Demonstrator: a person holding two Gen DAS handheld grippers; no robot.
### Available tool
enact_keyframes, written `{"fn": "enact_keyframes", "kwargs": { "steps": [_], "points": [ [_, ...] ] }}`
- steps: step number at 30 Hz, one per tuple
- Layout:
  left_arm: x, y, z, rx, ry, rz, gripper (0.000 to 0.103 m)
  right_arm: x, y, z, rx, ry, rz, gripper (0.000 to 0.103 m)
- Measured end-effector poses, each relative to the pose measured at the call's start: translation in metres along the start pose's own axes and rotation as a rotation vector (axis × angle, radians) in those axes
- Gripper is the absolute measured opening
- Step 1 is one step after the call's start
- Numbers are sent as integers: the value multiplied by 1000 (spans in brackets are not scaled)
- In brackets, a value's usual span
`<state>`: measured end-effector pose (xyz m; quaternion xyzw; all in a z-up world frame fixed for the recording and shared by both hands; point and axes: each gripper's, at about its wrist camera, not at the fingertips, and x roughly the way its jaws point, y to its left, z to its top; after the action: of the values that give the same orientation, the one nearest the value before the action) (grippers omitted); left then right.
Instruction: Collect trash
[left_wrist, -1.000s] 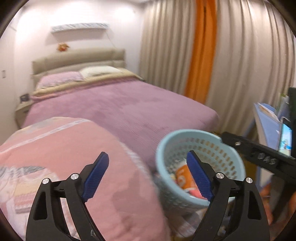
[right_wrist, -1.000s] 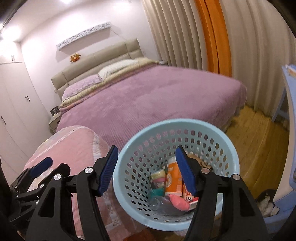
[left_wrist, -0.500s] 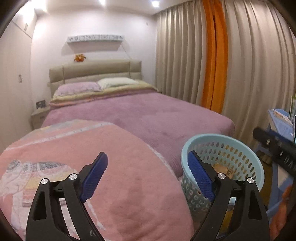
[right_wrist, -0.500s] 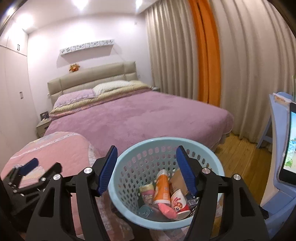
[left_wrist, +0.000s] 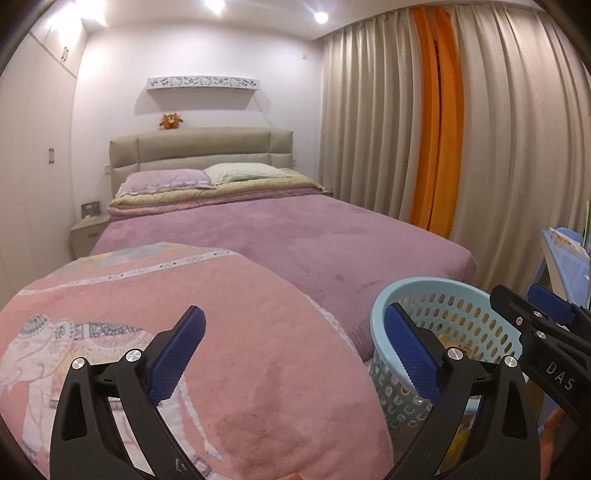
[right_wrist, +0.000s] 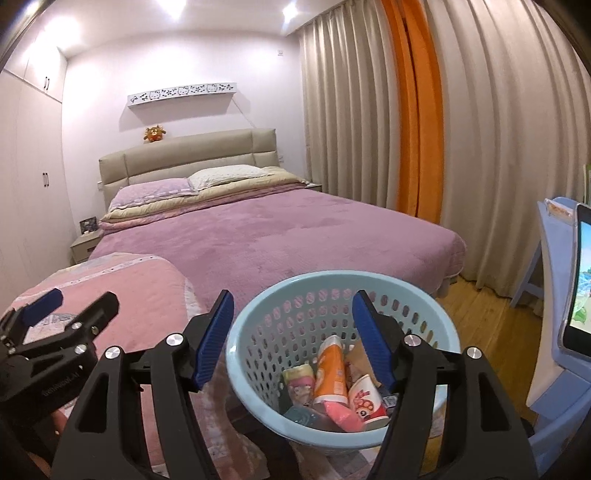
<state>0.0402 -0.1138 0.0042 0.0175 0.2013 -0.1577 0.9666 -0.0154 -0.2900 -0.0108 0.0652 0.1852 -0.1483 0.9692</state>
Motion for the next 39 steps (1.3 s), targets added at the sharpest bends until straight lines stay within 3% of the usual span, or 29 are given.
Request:
{"fn": "enact_keyframes", "kwargs": {
  "steps": [39],
  "points": [
    [7, 4, -4, -5, 34, -2, 95, 5, 6, 2, -5, 26, -6, 66]
  ]
}}
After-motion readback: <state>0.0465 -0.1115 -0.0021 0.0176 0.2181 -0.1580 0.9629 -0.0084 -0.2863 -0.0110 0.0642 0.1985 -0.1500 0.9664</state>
